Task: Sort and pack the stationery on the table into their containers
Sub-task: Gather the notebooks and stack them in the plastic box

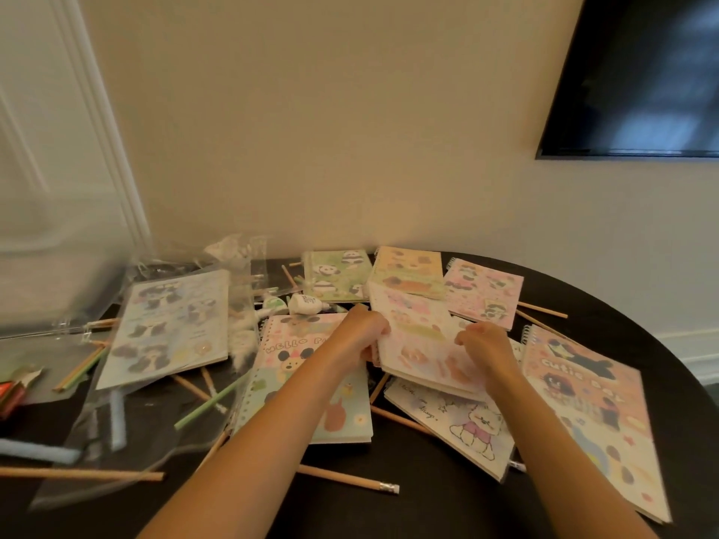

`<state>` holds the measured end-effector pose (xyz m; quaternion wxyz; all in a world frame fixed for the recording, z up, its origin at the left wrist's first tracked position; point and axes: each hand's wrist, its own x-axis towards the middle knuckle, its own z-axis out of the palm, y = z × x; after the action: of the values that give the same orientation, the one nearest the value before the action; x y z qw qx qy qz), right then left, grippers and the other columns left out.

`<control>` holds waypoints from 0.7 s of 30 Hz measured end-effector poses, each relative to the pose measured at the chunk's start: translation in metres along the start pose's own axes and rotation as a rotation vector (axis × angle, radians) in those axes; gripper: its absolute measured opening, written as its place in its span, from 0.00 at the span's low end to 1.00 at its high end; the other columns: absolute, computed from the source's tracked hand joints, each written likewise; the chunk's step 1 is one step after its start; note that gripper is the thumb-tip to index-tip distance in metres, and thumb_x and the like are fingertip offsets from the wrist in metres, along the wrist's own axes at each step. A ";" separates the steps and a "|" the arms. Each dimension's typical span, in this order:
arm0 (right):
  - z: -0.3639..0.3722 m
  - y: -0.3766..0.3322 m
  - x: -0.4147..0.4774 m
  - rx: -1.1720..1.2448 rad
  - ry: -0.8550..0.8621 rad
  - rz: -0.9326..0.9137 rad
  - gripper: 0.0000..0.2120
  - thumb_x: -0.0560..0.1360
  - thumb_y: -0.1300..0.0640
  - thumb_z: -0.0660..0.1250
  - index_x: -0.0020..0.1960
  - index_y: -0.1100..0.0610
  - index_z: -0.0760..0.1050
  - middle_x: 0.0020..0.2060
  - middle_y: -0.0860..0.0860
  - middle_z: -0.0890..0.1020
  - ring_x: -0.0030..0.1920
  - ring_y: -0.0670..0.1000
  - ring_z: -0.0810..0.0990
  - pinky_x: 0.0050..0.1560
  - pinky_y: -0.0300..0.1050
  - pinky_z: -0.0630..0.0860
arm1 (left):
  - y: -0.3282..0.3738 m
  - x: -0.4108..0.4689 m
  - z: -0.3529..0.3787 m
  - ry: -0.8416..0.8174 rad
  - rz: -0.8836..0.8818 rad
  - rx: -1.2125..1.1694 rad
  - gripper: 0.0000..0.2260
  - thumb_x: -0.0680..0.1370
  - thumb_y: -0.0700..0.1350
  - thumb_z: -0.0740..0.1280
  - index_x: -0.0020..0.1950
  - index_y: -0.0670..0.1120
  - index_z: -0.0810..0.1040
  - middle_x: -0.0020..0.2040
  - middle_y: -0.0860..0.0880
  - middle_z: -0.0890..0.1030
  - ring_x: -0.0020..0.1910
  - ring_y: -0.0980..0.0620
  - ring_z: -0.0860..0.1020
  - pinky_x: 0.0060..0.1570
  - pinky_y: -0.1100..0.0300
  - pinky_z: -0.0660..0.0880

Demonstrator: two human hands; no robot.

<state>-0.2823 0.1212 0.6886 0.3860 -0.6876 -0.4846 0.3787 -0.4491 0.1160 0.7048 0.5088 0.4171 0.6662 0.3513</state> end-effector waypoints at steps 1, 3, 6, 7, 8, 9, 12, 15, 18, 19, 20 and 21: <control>0.001 0.003 0.001 0.002 -0.005 -0.003 0.18 0.76 0.66 0.61 0.66 0.63 0.69 0.58 0.58 0.75 0.35 0.45 0.61 0.49 0.51 0.71 | -0.001 -0.003 -0.002 0.002 0.014 0.050 0.10 0.78 0.35 0.58 0.59 0.38 0.70 0.46 0.43 0.77 0.41 0.46 0.78 0.35 0.57 0.76; 0.006 0.006 -0.001 -0.015 0.020 -0.005 0.20 0.76 0.65 0.61 0.68 0.60 0.66 0.53 0.55 0.74 0.37 0.48 0.72 0.47 0.49 0.72 | -0.004 -0.007 -0.008 0.042 0.049 0.166 0.03 0.77 0.36 0.60 0.46 0.39 0.73 0.42 0.43 0.77 0.39 0.46 0.78 0.36 0.56 0.78; 0.017 0.008 -0.009 -0.100 0.062 -0.084 0.21 0.76 0.61 0.63 0.68 0.58 0.66 0.61 0.56 0.74 0.55 0.55 0.76 0.59 0.51 0.73 | -0.008 -0.012 -0.022 0.198 0.129 0.327 0.08 0.77 0.39 0.61 0.37 0.42 0.71 0.38 0.42 0.78 0.37 0.45 0.79 0.36 0.53 0.78; 0.022 0.008 -0.015 -0.144 0.085 -0.145 0.20 0.76 0.61 0.63 0.68 0.58 0.67 0.64 0.56 0.72 0.61 0.55 0.73 0.61 0.47 0.70 | -0.011 -0.016 -0.028 0.275 0.173 0.428 0.11 0.77 0.39 0.59 0.34 0.42 0.69 0.34 0.44 0.75 0.33 0.47 0.75 0.30 0.56 0.73; 0.027 0.006 -0.021 -0.174 0.104 -0.223 0.19 0.76 0.62 0.63 0.67 0.59 0.68 0.65 0.55 0.71 0.64 0.54 0.71 0.60 0.42 0.66 | -0.013 -0.018 -0.034 0.341 0.208 0.527 0.11 0.77 0.39 0.58 0.33 0.42 0.67 0.33 0.46 0.72 0.31 0.49 0.72 0.29 0.58 0.68; 0.032 0.004 -0.030 -0.199 0.096 -0.292 0.19 0.76 0.63 0.62 0.66 0.59 0.69 0.65 0.54 0.71 0.65 0.53 0.70 0.58 0.37 0.64 | -0.017 -0.022 -0.041 0.399 0.235 0.619 0.10 0.77 0.39 0.57 0.35 0.41 0.68 0.35 0.45 0.73 0.33 0.49 0.71 0.31 0.59 0.66; 0.053 -0.004 -0.048 -0.271 -0.098 -0.387 0.17 0.76 0.63 0.61 0.64 0.57 0.71 0.64 0.53 0.73 0.64 0.51 0.70 0.59 0.39 0.65 | -0.029 -0.028 -0.060 0.458 0.192 0.786 0.09 0.78 0.40 0.58 0.54 0.41 0.75 0.53 0.41 0.78 0.49 0.43 0.75 0.43 0.57 0.68; 0.070 -0.011 -0.056 -0.321 -0.240 -0.390 0.15 0.77 0.61 0.60 0.63 0.58 0.72 0.63 0.54 0.75 0.63 0.51 0.72 0.57 0.40 0.67 | -0.033 -0.031 -0.067 0.429 0.219 0.793 0.14 0.77 0.39 0.58 0.62 0.40 0.75 0.58 0.41 0.77 0.55 0.43 0.75 0.44 0.58 0.67; 0.076 -0.014 -0.049 -0.261 -0.209 -0.375 0.15 0.77 0.62 0.59 0.63 0.60 0.72 0.61 0.55 0.76 0.61 0.52 0.73 0.55 0.40 0.69 | -0.020 -0.026 -0.068 0.418 0.312 0.766 0.14 0.79 0.39 0.57 0.63 0.40 0.74 0.63 0.42 0.74 0.59 0.43 0.73 0.48 0.56 0.70; 0.079 -0.017 -0.044 -0.243 -0.192 -0.368 0.15 0.77 0.62 0.59 0.63 0.60 0.72 0.61 0.56 0.76 0.61 0.53 0.74 0.55 0.41 0.69 | -0.014 -0.022 -0.068 0.408 0.319 0.751 0.14 0.79 0.38 0.57 0.63 0.39 0.73 0.63 0.41 0.73 0.60 0.43 0.73 0.51 0.55 0.70; 0.079 -0.018 -0.038 -0.230 -0.175 -0.362 0.15 0.77 0.63 0.59 0.63 0.60 0.72 0.61 0.56 0.76 0.61 0.53 0.74 0.56 0.42 0.69 | -0.008 -0.017 -0.068 0.394 0.320 0.742 0.13 0.79 0.37 0.57 0.63 0.38 0.72 0.63 0.41 0.73 0.60 0.43 0.72 0.54 0.54 0.70; 0.080 -0.021 -0.031 -0.222 -0.158 -0.360 0.16 0.77 0.63 0.59 0.63 0.59 0.72 0.61 0.55 0.76 0.61 0.53 0.73 0.56 0.42 0.69 | -0.002 -0.012 -0.067 0.375 0.327 0.735 0.14 0.79 0.36 0.56 0.63 0.38 0.72 0.63 0.40 0.73 0.60 0.42 0.72 0.55 0.53 0.70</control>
<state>-0.3694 0.1092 0.6792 0.3300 -0.5965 -0.6669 0.3009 -0.5132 0.1014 0.7232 0.1346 0.5993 0.7529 0.2365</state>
